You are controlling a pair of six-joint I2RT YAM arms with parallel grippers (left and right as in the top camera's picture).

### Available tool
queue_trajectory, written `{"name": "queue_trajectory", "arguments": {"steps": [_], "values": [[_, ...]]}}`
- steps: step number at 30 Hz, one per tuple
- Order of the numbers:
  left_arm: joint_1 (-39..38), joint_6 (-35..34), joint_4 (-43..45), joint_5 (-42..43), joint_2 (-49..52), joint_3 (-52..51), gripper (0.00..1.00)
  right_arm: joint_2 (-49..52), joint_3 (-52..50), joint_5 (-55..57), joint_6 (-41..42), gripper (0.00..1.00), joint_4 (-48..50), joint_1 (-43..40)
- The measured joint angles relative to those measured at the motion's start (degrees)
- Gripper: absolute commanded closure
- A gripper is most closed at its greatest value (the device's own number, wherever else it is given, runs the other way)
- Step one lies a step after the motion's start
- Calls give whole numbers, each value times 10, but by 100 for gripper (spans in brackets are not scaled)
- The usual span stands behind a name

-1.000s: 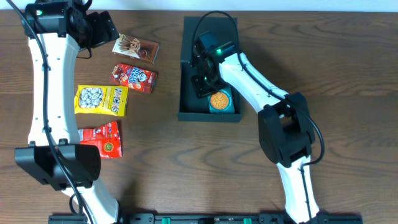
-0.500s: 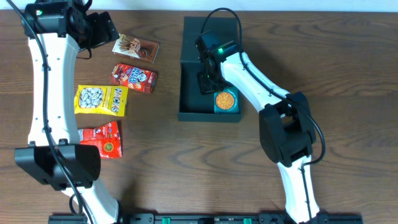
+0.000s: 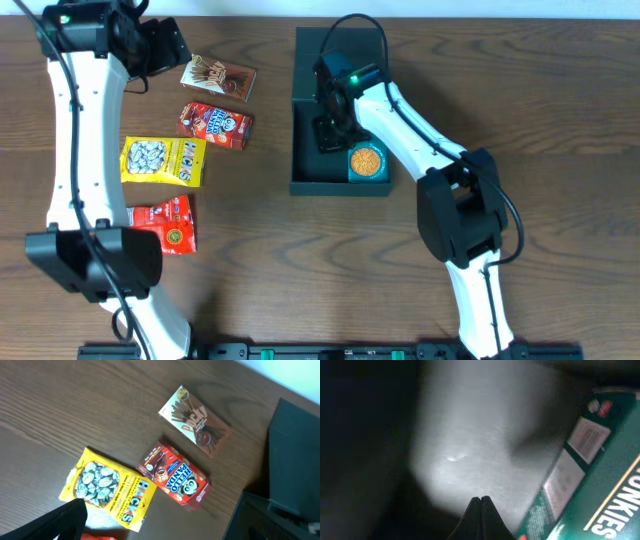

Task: Pack container

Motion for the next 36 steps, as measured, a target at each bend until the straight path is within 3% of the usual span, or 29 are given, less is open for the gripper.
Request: {"name": "queue_trajectory", "arguments": {"steps": [5, 9, 16, 22, 23, 31, 36], "values": [[-12, -31, 34, 3, 88, 1, 4, -25, 56, -24, -8, 99, 2, -19], [-33, -118, 82, 5, 149, 1, 5, -82, 65, -13, -8, 98, 7, -55], [-57, -262, 168, 18, 181, 1, 3, -111, 74, 28, 8, 98, -16, -146], [-75, -316, 207, 17, 191, 1, 0, -111, 74, 37, 14, 98, -50, -241], [-78, -332, 210, 17, 191, 1, 5, -111, 74, 40, 14, 98, -50, -253], [-109, -455, 217, -21, 197, 1, 8, -111, 74, 54, 6, 98, -20, -324], [-133, -496, 268, -51, 221, 1, 17, -111, 74, 57, 2, 99, -15, -345]]}}
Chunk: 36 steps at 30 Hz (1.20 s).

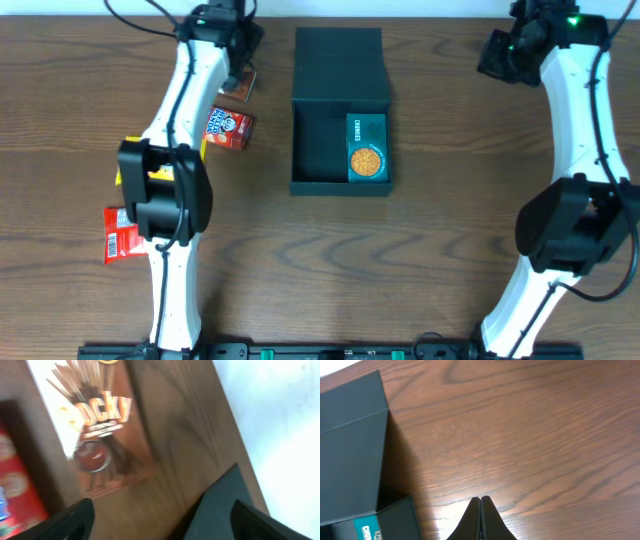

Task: Pack container

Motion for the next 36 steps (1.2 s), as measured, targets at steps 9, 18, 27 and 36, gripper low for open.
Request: {"name": "queue_trajectory", "arguments": {"steps": [9, 18, 27, 36], "values": [[37, -16, 11, -9, 42, 0, 11, 0, 0, 1, -18, 99, -2, -7], [64, -2, 106, 3, 47, 0, 15, 0, 0, 1, -19, 98, -16, -7], [63, 35, 246, 47, 92, 0, 47, 0, 0, 1, -19, 98, -33, -7], [63, 35, 243, 67, 124, 0, 50, 0, 0, 1, -19, 98, -40, -7]]}}
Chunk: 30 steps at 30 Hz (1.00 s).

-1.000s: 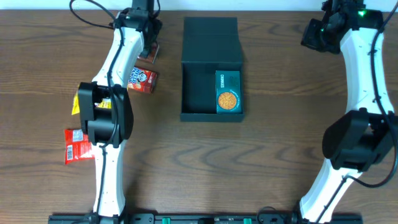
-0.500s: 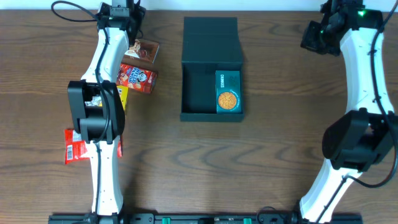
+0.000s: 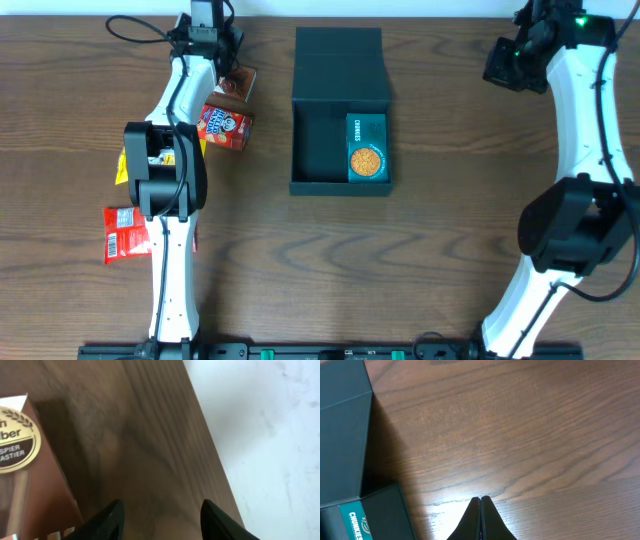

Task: Pack container
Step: 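Grasp the brown Pocky box with the left gripper and lift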

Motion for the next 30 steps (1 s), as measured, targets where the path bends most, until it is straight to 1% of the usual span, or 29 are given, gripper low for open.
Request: {"name": "queue_trajectory", "arguments": {"steps": [3, 7, 11, 14, 20, 28, 30], "values": [[0, 0, -40, -1, 0, 2, 49, 0, 0, 0, 0, 99, 0, 0], [0, 0, -65, -2, 0, 8, 50, 0, 0, 0, 0, 98, 0, 0], [0, -3, -86, -2, 0, 8, 53, 0, 0, 0, 0, 98, -1, 0], [0, -9, -107, -1, 0, 8, 53, 0, 0, 0, 0, 99, -1, 0], [2, -18, -126, 7, 0, 9, 59, 0, 0, 0, 0, 99, -1, 0], [11, -18, -225, 1, -13, 14, 59, 0, 0, 0, 0, 98, 0, 0], [17, -18, -244, 5, -17, 14, 61, 0, 0, 0, 0, 99, 0, 0]]}}
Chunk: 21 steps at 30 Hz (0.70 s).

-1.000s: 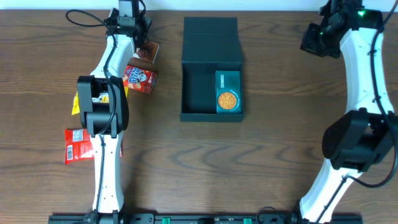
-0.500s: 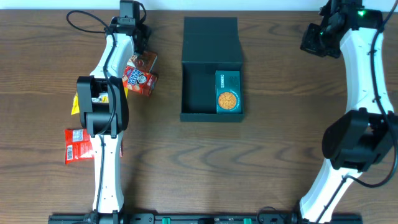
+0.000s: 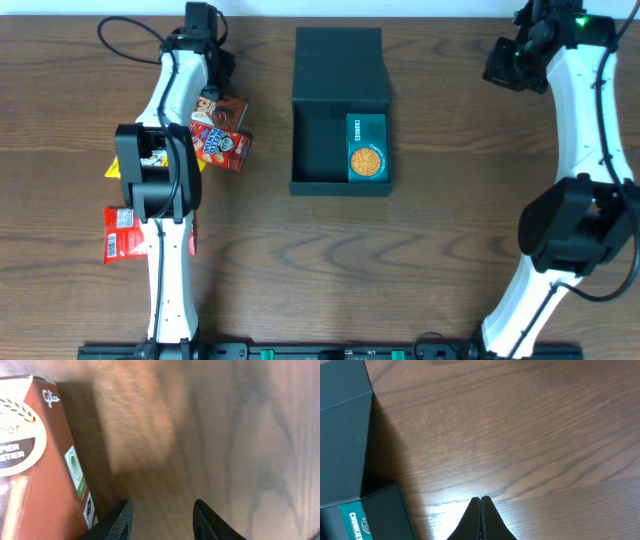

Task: Pack container
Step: 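Grasp the brown Pocky box with the left gripper and lift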

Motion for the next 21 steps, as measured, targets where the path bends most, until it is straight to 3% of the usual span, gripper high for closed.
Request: {"name": "queue_trajectory", "arguments": {"steps": [3, 5, 8, 12, 16, 21], "values": [[8, -1, -12, 12, -1, 0, 67, 0, 0, 0, 0, 98, 0, 0], [9, 0, -13, 12, -3, 0, 64, 0, 0, 0, 0, 99, 0, 0], [5, -2, -15, 9, -15, 0, 53, 0, 0, 0, 0, 99, 3, 0], [-3, -14, -32, 5, -61, 0, 50, 0, 0, 0, 0, 98, 9, 0], [-11, -31, -107, 6, -96, 1, 43, 0, 0, 0, 0, 97, 12, 0], [-15, -82, -212, 8, -99, 0, 42, 0, 0, 0, -5, 97, 14, 0]]}}
